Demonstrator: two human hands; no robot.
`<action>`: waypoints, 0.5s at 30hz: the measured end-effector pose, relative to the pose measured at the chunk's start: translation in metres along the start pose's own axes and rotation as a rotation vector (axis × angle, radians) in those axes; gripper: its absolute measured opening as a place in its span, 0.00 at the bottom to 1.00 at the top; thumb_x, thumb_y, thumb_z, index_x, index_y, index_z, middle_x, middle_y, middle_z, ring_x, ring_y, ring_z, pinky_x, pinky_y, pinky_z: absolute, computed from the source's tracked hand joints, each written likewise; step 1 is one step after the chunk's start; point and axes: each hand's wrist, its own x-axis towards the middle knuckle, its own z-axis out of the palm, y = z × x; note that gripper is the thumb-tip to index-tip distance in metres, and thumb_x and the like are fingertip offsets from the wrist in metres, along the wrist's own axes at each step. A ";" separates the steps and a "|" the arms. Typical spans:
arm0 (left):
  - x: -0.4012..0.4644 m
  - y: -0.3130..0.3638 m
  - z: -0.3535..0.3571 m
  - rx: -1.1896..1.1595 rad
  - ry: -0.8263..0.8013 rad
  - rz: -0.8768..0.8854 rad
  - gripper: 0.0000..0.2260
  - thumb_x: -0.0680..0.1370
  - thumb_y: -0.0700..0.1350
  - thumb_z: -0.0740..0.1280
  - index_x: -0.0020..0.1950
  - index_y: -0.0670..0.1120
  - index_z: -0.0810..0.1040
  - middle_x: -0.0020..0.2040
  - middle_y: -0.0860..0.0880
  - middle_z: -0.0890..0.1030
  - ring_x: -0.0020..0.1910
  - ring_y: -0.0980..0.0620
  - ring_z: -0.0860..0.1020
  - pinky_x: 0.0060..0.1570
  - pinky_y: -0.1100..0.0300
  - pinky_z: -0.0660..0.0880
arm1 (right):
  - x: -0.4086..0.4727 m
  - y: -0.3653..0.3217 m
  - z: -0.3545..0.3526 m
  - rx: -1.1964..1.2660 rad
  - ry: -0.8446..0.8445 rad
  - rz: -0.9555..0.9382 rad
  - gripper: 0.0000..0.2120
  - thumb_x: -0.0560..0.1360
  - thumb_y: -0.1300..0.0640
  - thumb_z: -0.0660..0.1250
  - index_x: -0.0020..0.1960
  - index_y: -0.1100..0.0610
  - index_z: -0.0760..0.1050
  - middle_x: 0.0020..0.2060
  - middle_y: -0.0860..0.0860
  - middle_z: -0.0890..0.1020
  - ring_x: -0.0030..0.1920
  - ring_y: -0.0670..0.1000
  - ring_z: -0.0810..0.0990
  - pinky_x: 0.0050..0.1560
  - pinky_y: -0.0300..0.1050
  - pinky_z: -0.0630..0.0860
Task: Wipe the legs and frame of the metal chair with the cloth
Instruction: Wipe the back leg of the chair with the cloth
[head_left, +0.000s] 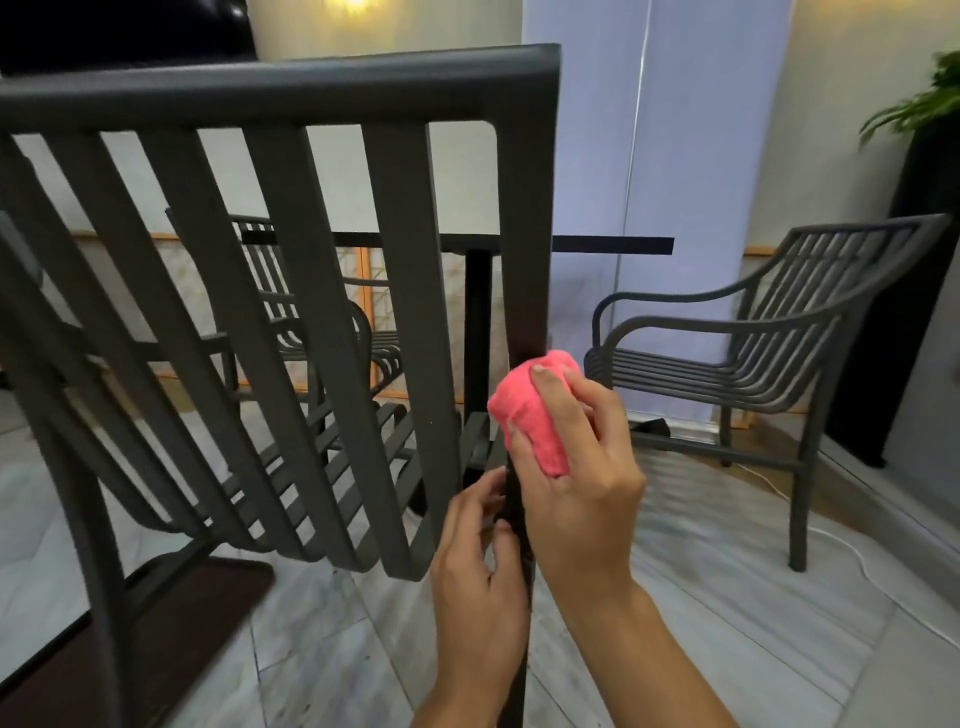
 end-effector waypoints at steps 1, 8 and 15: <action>0.000 0.000 0.000 -0.009 0.007 -0.003 0.26 0.75 0.37 0.59 0.54 0.71 0.72 0.55 0.66 0.76 0.56 0.65 0.75 0.50 0.74 0.71 | -0.001 0.000 0.000 -0.002 -0.005 -0.003 0.22 0.69 0.61 0.74 0.62 0.60 0.75 0.55 0.59 0.77 0.55 0.55 0.78 0.51 0.49 0.80; -0.004 0.001 0.002 -0.025 0.014 -0.008 0.27 0.76 0.37 0.59 0.56 0.73 0.71 0.56 0.67 0.75 0.57 0.63 0.76 0.53 0.72 0.72 | -0.016 0.006 -0.001 -0.002 -0.051 0.014 0.22 0.68 0.63 0.75 0.61 0.60 0.76 0.53 0.59 0.77 0.52 0.57 0.79 0.44 0.53 0.81; -0.006 0.001 0.002 -0.023 0.011 -0.025 0.27 0.77 0.33 0.60 0.58 0.68 0.71 0.57 0.65 0.75 0.57 0.62 0.76 0.52 0.71 0.73 | -0.027 0.009 -0.001 -0.006 -0.070 0.031 0.22 0.67 0.64 0.76 0.60 0.61 0.76 0.53 0.59 0.78 0.51 0.57 0.80 0.41 0.53 0.82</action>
